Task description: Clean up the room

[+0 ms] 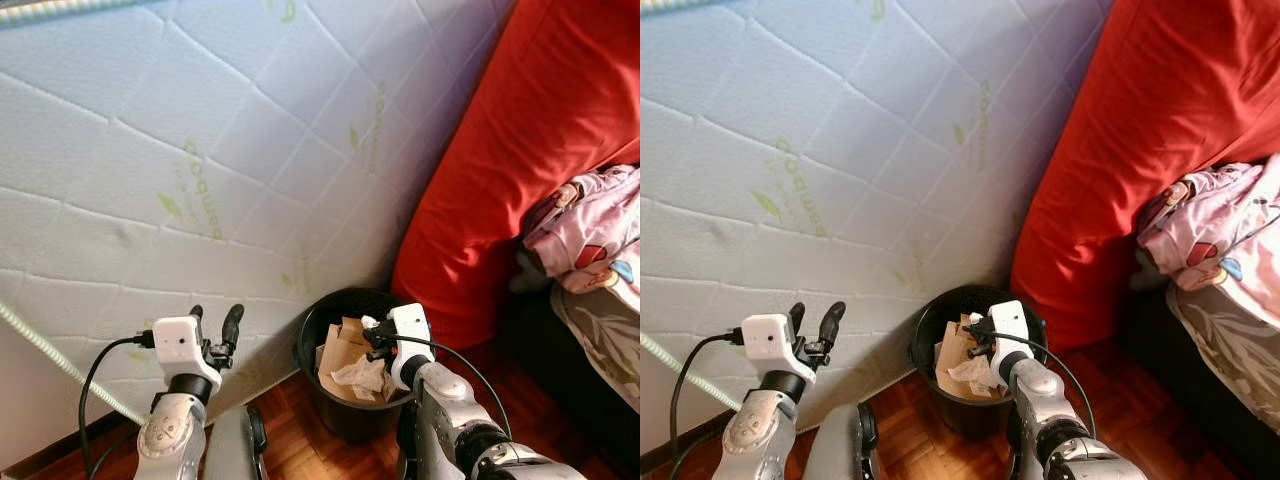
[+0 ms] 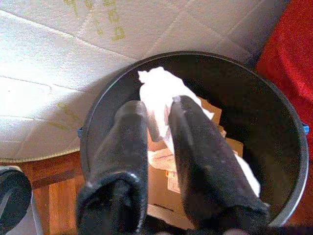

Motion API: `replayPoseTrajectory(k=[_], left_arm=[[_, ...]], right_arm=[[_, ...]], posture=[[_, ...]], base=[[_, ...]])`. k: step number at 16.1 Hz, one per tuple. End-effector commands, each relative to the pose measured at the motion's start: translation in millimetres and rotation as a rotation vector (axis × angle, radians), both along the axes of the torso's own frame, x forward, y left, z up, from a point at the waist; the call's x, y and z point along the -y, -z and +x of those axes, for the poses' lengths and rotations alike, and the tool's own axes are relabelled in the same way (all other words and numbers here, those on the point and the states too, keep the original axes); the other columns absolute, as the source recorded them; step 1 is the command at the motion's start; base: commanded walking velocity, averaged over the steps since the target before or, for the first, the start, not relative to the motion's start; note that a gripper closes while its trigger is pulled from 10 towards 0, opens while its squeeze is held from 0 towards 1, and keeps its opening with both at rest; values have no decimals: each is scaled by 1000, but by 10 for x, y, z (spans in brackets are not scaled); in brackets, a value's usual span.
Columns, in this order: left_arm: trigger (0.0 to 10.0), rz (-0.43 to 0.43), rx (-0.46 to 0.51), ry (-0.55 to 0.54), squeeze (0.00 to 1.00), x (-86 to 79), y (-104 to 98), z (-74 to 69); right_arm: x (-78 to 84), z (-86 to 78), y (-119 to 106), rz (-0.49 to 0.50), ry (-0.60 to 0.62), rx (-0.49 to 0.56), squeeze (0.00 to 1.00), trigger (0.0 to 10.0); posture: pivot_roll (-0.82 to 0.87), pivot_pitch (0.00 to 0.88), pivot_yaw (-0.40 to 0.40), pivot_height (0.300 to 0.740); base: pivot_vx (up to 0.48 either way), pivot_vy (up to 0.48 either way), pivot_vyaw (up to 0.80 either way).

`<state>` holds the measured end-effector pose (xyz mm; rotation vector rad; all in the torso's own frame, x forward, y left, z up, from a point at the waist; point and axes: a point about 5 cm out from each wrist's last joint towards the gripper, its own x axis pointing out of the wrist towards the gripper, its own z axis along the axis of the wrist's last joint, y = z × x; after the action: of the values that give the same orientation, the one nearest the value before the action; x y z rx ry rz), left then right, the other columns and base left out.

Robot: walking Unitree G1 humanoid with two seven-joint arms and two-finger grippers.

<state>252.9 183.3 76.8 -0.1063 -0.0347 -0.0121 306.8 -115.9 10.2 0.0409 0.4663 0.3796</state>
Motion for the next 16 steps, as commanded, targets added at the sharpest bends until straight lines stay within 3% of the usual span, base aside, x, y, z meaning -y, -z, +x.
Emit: replayPoseTrajectory(k=[1,16], left_arm=[[10000,1,-1,4,0,-1,-22,-9],[10000,-3,-28,-3,0,9,-10,-40]], right_arm=[[0,16,-15,-3,-4,1,1000,10000],[-16,-19,23,-17,-61,-29,1000,10000]], posture=[[219,104,1,533],[215,117,-7,533]], base=[[0,0,0],[0,0,0]])
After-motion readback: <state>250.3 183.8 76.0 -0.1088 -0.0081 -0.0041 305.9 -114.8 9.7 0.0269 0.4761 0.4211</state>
